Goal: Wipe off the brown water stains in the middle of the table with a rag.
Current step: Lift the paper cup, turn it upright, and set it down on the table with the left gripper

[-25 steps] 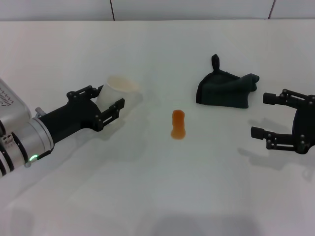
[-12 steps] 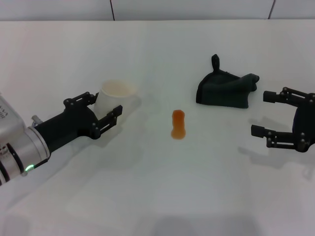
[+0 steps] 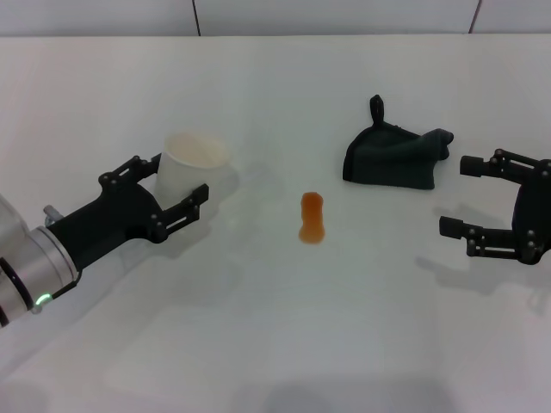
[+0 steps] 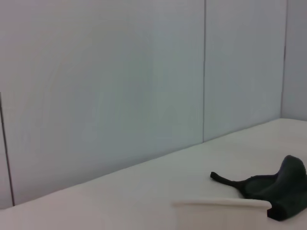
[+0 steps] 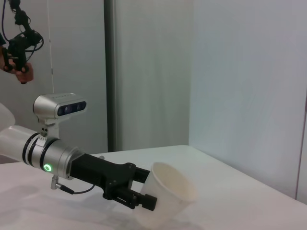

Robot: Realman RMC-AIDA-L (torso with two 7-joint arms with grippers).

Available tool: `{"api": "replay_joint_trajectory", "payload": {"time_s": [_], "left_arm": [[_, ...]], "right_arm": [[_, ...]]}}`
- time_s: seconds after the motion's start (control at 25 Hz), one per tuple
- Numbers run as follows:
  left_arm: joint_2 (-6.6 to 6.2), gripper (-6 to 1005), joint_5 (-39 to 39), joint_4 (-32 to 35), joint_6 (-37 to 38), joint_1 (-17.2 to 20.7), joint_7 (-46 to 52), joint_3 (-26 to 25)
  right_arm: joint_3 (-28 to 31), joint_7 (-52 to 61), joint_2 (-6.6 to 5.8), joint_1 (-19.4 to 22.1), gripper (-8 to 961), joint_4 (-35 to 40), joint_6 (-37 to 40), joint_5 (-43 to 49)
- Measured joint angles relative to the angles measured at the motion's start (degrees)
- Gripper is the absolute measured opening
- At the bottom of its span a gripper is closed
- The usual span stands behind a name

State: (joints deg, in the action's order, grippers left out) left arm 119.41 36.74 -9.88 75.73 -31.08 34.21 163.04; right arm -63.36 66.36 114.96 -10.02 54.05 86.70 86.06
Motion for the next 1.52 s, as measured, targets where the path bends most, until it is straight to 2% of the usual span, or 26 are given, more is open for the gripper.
{"api": "replay_joint_trajectory", "payload": {"time_s": [0.4,1.0,1.52], "left_arm": [[0.11,777,-0.42,0.45,-2.37,0.76,-1.05,-0.01],[0.12,835,-0.01,3.53,-3.50,4.16,-5.38,0.00],[-0.08,885,1.88,4.18,-3.62,5.13,-2.97,-0.09]], "right_arm": [[0.00,0.06,0.00,-0.04,841,0.24,0.13,-0.04],[-0.01,0.09,0.00,-0.09,841,0.82,0.73,-0.03],[-0.01,-0.01,0.00,0.07,841,0.79,0.94,-0.01]]}}
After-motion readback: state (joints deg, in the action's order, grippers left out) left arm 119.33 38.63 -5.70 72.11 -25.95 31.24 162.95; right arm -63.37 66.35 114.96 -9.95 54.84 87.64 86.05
